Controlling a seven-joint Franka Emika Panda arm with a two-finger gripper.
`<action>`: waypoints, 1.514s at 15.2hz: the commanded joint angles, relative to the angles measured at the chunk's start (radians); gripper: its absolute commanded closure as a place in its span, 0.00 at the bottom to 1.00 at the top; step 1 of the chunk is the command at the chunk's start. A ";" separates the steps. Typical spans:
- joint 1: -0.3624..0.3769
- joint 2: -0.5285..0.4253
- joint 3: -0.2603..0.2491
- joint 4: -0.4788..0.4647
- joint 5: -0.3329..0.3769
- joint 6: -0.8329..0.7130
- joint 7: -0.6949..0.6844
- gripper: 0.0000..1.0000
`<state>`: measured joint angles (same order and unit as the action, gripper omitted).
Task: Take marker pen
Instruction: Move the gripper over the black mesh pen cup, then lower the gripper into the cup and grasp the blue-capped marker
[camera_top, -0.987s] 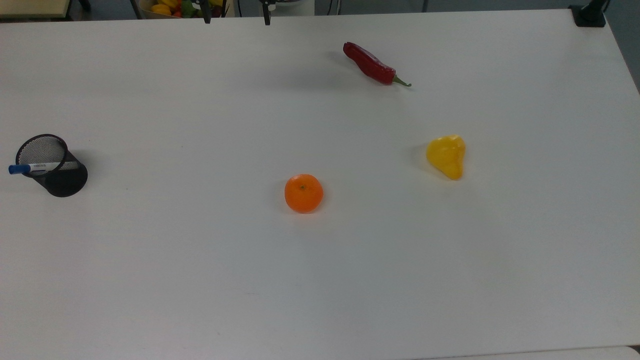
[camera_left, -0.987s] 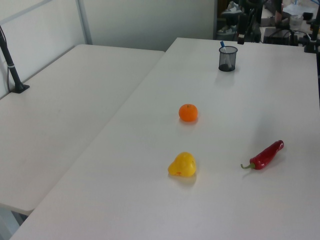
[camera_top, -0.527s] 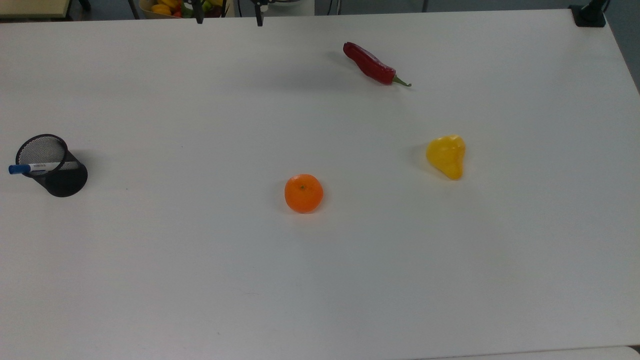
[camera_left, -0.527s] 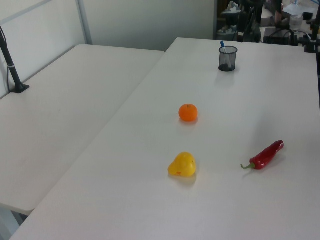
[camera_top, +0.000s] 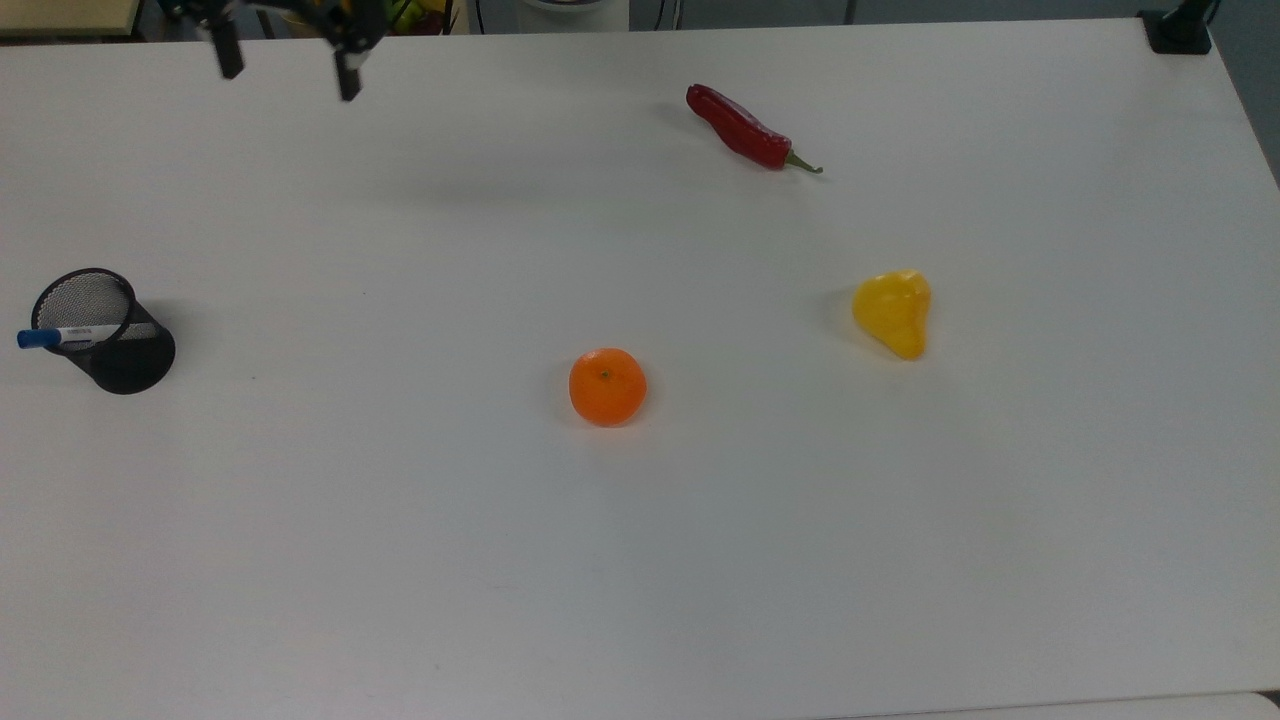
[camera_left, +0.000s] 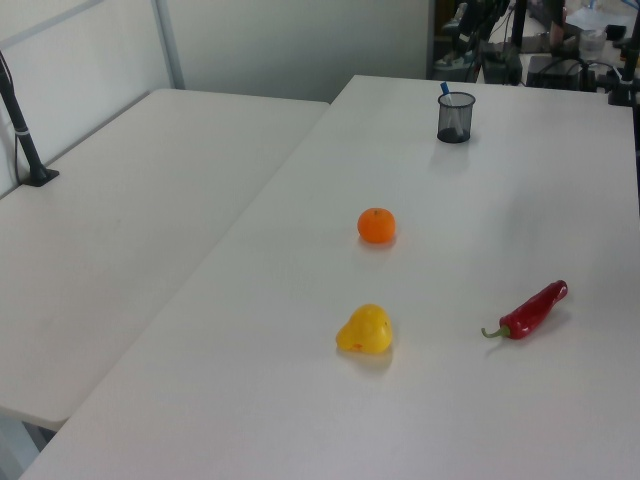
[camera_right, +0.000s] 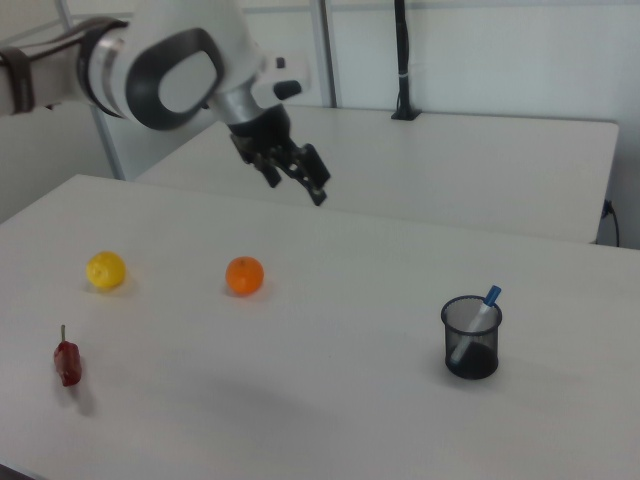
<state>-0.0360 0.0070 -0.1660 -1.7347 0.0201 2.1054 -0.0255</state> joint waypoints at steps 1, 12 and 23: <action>-0.054 0.085 -0.007 0.003 -0.037 0.165 -0.004 0.00; -0.122 0.286 -0.098 0.003 -0.035 0.479 0.002 0.00; -0.183 0.501 -0.101 0.032 -0.023 0.815 0.058 0.03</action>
<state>-0.2120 0.4673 -0.2617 -1.7241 -0.0031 2.8592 0.0110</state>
